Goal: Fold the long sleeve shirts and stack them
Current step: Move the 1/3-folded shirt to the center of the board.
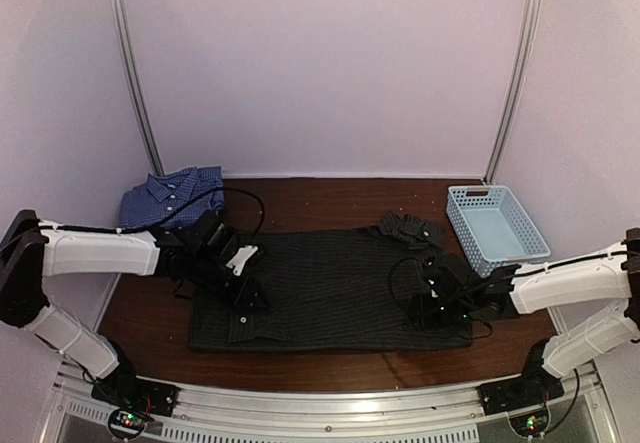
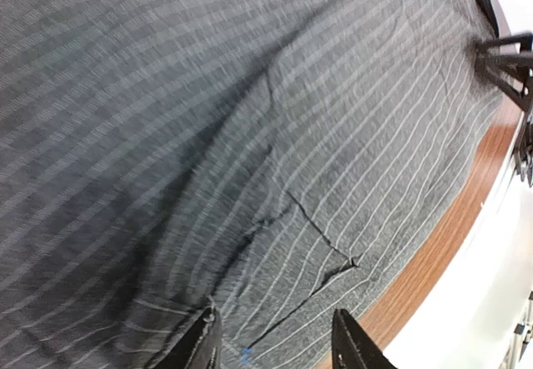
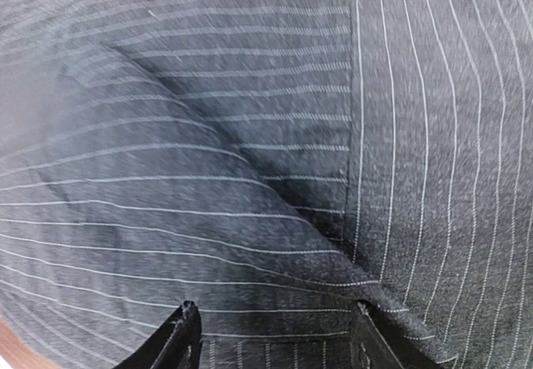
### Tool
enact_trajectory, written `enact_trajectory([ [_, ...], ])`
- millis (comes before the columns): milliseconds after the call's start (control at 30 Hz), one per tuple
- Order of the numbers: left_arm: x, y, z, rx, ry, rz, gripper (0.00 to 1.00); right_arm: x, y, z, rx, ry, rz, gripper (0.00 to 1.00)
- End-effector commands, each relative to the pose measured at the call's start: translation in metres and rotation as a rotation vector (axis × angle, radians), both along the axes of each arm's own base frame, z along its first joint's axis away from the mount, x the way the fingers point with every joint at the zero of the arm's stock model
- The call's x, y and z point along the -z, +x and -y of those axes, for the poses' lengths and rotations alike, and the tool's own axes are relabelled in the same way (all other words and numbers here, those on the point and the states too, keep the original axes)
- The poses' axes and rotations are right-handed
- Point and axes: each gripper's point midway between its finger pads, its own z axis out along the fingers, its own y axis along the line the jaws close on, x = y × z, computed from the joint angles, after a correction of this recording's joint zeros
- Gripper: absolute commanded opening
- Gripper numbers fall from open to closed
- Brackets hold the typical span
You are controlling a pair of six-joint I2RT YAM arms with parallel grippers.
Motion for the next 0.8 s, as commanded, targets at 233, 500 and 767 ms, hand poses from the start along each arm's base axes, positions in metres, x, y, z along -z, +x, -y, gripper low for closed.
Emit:
enact_trajectory([
  [233, 0.043, -0.03, 0.015, 0.02, 0.075, -0.019, 0.46, 0.027, -0.029, 0.018, 0.066, 0.009, -0.106, 0.61],
  [500, 0.064, -0.055, -0.006, -0.019, 0.169, -0.07, 0.46, 0.033, -0.062, 0.024, 0.104, 0.031, -0.161, 0.6],
  [767, 0.063, -0.081, 0.0, 0.029, 0.204, -0.052, 0.46, 0.008, -0.064, 0.024, 0.103, 0.013, -0.093, 0.62],
])
